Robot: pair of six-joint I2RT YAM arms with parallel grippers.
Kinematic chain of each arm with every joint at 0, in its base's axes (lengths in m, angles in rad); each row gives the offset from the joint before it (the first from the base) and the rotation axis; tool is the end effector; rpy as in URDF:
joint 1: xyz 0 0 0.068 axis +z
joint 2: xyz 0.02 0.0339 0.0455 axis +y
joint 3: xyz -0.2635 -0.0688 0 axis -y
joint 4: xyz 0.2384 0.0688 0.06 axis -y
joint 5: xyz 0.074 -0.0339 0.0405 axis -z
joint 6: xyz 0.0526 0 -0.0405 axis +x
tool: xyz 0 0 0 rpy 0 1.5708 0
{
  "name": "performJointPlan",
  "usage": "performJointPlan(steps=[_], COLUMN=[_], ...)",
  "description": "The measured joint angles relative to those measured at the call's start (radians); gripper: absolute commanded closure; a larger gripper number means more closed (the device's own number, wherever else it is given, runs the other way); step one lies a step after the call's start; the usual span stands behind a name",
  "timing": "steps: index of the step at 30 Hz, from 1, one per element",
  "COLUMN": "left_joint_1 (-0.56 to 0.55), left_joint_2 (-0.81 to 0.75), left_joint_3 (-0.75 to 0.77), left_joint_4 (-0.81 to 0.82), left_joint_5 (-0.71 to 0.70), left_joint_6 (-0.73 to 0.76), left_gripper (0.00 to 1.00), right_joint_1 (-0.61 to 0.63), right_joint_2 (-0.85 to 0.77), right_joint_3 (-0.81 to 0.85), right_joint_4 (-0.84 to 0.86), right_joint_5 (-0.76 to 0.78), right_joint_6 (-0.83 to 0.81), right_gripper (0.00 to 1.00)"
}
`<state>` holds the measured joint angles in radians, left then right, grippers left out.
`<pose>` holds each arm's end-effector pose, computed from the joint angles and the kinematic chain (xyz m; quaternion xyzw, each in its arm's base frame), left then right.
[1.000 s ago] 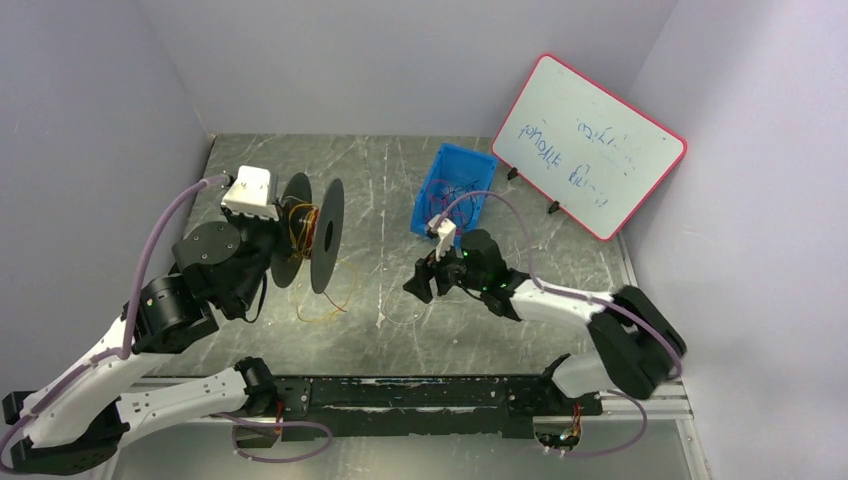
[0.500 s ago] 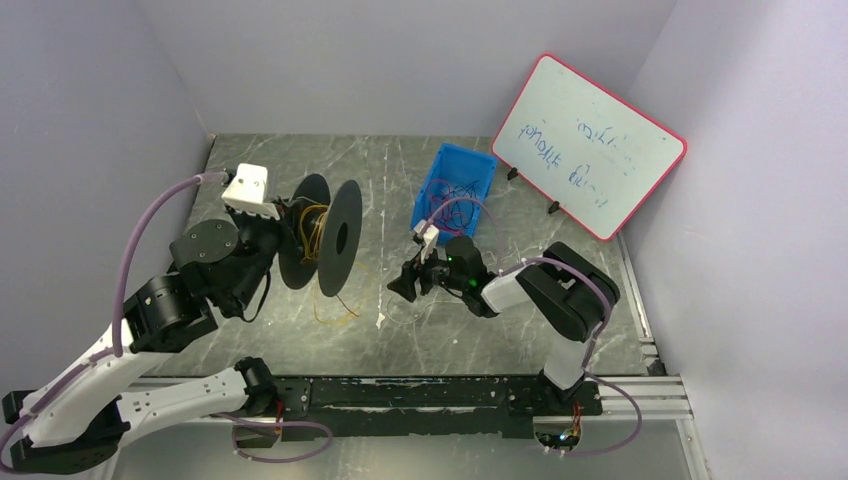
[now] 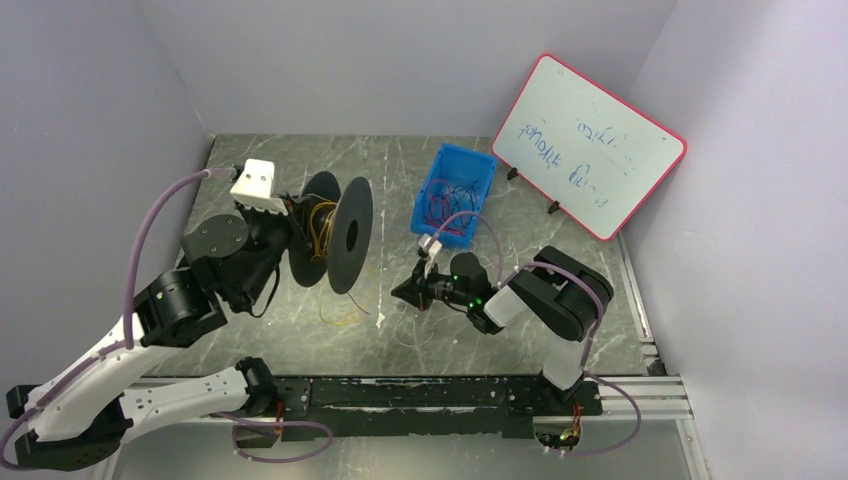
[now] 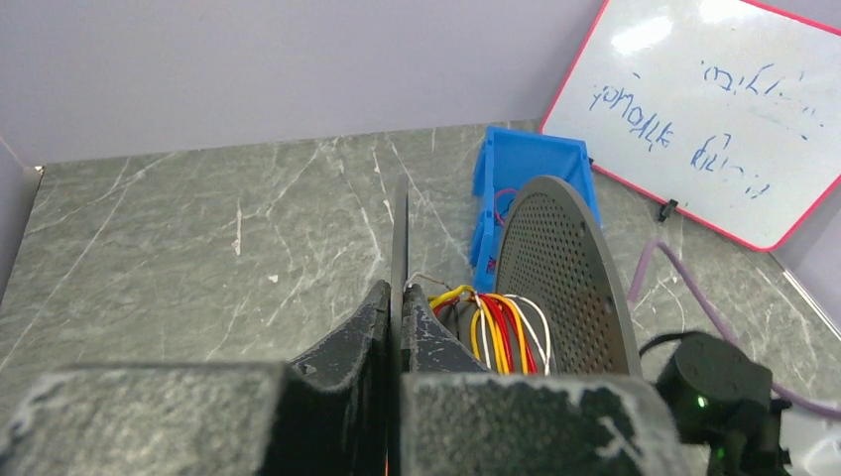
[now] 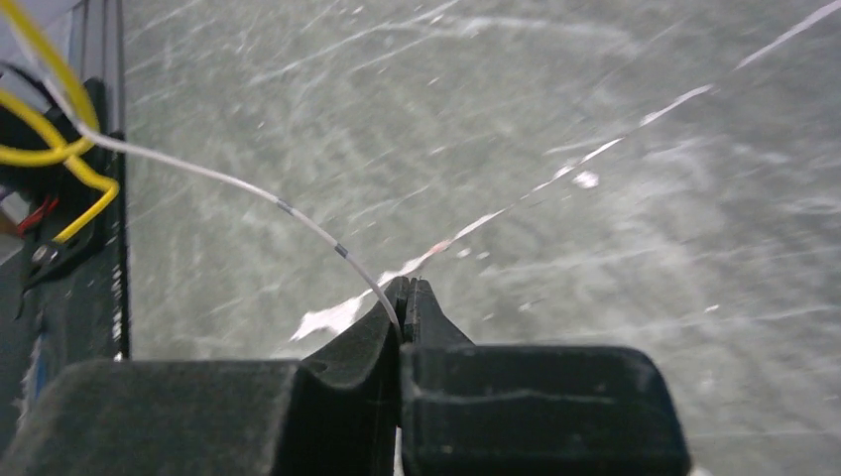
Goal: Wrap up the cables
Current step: Wrap the cable around the cable reel.
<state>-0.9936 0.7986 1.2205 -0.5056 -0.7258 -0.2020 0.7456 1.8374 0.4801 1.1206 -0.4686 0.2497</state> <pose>0.1068 -0.1000 0.4452 0.0436 0.7276 -0.1402 0.6701 0.2161 0.2319 0.1191 -0.3268 0.7056 0.4475 0.4417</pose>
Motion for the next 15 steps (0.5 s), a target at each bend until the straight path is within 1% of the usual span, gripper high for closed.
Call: performJointPlan(steps=[7, 11, 15], left_joint_1=[0.0, 0.0, 0.002], left_joint_2=[0.08, 0.151, 0.215], left_joint_3=[0.0, 0.017, 0.038], left_joint_4=[0.103, 0.154, 0.217], left_joint_5=[-0.041, -0.074, -0.104], left_joint_6=[0.046, 0.08, 0.109], left_gripper=[0.93, 0.93, 0.93], right_joint_1=[0.146, 0.262, 0.398], right_joint_2=[-0.093, -0.133, -0.192], right_joint_3=[-0.109, -0.143, -0.149], right_joint_4=[0.0, -0.02, -0.085], right_joint_5=[0.078, 0.166, 0.27], right_joint_6=[0.026, 0.03, 0.027], right_gripper=[1.0, 1.0, 1.0])
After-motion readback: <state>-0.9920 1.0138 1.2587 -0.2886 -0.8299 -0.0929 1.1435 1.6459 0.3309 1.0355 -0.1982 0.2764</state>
